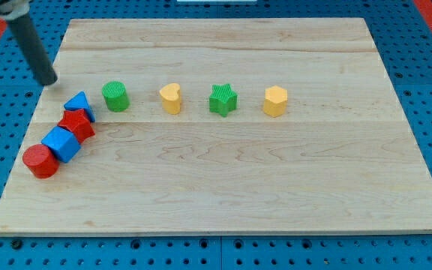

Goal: Tap the blue cube on the left side

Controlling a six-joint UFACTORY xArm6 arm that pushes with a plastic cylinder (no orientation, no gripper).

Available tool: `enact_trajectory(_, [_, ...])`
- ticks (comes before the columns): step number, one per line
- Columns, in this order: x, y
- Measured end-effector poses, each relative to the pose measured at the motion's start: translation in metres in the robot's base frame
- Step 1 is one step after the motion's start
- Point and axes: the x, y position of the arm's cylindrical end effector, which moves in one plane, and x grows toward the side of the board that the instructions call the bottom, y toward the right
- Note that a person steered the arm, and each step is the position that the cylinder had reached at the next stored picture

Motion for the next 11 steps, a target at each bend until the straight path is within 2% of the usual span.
enact_trajectory(1, [0.04,-0.003])
enact_trajectory(2, [0.06,-0.003])
enact_trajectory(3, [0.036,0.002])
enact_trajectory(5, [0.033,0.055])
enact_trajectory(6, [0.033,0.031])
enact_trajectory(8, [0.097,0.034])
enact_trajectory(11, [0.086,0.007])
